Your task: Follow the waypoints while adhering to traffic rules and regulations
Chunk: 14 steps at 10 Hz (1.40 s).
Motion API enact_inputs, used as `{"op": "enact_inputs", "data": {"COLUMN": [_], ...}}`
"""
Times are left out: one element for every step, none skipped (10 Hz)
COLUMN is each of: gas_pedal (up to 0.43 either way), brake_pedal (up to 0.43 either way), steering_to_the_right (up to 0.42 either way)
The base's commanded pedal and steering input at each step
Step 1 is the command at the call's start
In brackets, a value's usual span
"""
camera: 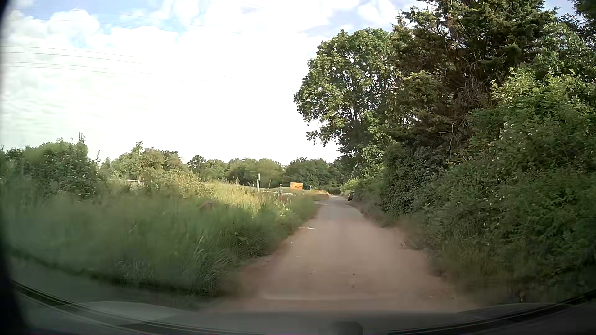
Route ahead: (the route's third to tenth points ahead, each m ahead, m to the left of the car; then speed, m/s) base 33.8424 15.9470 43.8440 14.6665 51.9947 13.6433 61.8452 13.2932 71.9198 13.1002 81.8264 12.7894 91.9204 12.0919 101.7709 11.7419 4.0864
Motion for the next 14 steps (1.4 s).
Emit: {"op": "enact_inputs", "data": {"gas_pedal": [0.039,0.039,0.039,0.039,0.039,0.039,0.039,0.039,0.039,0.047,0.059,0.067,0.079,0.087], "brake_pedal": [0.024,0.030,0.030,0.030,0.030,0.030,0.030,0.030,0.030,0.030,0.030,0.030,0.030,0.030], "steering_to_the_right": [0.036,0.034,0.038,0.042,0.044,0.046,0.042,0.035,0.031,0.035,0.039,0.037,0.034,0.028]}}
